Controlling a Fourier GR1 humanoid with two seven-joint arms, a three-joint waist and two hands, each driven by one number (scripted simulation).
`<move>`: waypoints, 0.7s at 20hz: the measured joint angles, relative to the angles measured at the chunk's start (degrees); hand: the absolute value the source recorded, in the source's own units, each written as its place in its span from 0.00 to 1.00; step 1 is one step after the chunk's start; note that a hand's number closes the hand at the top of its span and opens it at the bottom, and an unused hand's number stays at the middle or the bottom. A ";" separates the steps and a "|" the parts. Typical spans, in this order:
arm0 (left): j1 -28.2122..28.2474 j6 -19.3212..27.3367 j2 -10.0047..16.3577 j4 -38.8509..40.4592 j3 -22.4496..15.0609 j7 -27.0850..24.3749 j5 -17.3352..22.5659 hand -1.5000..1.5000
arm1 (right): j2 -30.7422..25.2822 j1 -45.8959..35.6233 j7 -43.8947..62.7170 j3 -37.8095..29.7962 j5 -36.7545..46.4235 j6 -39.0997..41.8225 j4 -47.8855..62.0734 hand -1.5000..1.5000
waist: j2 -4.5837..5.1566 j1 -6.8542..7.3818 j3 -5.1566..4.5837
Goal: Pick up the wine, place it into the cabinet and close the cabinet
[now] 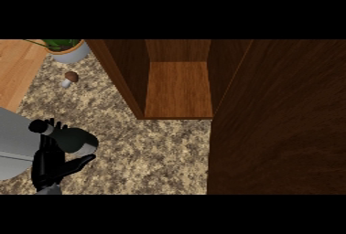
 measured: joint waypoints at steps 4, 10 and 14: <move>-2.64 -0.95 0.58 5.10 0.64 -2.66 0.36 0.00 | -0.33 -0.74 1.28 -0.21 0.02 -0.43 -0.18 0.00 | 0.00 -0.06 -0.01; -4.43 -3.57 1.01 8.15 1.01 -3.90 2.24 1.00 | 0.17 0.07 0.44 0.12 0.13 0.11 -0.01 0.00 | 0.00 0.01 0.00; -4.93 -6.57 1.26 8.86 -0.24 -4.82 2.33 1.00 | 0.37 1.50 -0.49 0.04 0.20 0.79 0.03 0.00 | -0.03 0.01 0.02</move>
